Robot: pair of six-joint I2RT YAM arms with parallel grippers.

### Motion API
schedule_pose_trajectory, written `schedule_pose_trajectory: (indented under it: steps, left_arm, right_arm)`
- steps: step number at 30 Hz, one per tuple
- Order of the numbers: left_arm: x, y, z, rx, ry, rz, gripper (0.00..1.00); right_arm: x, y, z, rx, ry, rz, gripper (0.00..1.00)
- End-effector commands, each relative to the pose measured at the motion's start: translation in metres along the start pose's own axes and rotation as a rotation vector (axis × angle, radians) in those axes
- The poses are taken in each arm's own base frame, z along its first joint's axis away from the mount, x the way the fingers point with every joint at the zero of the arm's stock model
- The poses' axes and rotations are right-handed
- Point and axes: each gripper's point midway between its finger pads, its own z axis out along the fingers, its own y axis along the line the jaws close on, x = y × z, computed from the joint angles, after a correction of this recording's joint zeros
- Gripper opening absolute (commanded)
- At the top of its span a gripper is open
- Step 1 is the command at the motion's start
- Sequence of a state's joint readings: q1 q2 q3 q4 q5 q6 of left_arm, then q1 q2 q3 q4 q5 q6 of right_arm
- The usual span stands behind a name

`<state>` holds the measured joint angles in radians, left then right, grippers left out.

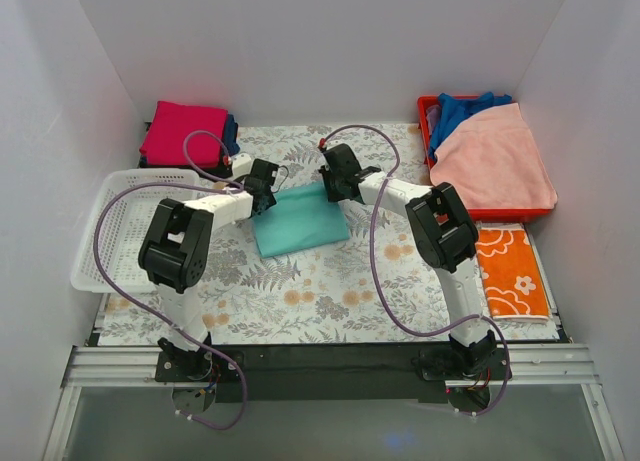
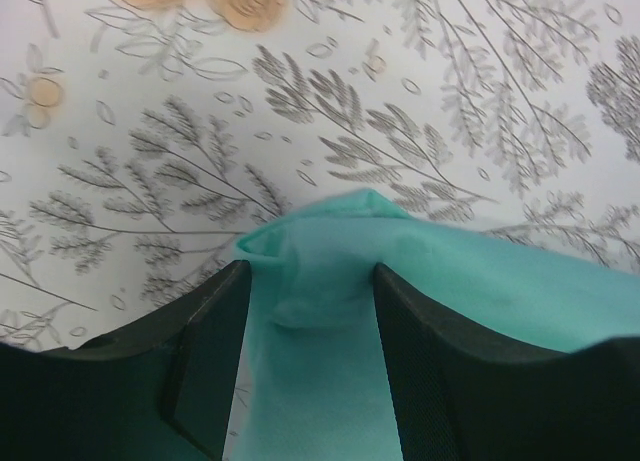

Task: Fold and stack the t-shirts
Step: Smooth out wrinkles on the folded tshirt, then put the neatly folded tshirt into the corner of the board with the left arm

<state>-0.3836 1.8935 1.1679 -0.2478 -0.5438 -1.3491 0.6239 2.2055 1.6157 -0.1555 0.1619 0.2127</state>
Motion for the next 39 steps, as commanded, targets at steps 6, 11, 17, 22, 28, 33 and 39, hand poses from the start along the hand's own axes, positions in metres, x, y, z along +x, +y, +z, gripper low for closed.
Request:
schedule_pose_trajectory:
  steps: [6,11,17,22,28,33,39]
  left_arm:
    - [-0.056,0.035,-0.007,-0.109,-0.102,-0.084,0.51]
    - [-0.043,0.030,-0.021,-0.029,-0.027,-0.065,0.51]
    - [-0.014,0.029,-0.056,0.181,0.021,-0.111,0.69]
    - [0.008,0.015,-0.079,0.362,0.097,-0.124,0.72]
    - [0.046,0.014,-0.061,0.366,0.201,-0.107,0.72]
    - [0.063,0.013,-0.047,0.357,0.240,-0.097,0.63]
    - [0.081,0.011,-0.038,0.357,0.302,-0.074,0.45]
  right_arm:
    - [0.012,-0.030,-0.002,0.073,0.027,0.014,0.19]
    - [-0.012,-0.023,-0.014,0.045,-0.028,0.029,0.24]
    - [-0.033,-0.016,-0.025,0.016,-0.069,0.028,0.35]
    - [-0.041,-0.015,-0.038,0.010,-0.088,0.039,0.37]
    - [-0.052,-0.012,-0.059,-0.011,-0.122,0.048,0.37]
    - [-0.062,-0.014,-0.075,-0.002,-0.156,0.047,0.37]
    - [-0.064,-0.018,-0.086,0.008,-0.171,0.051,0.37]
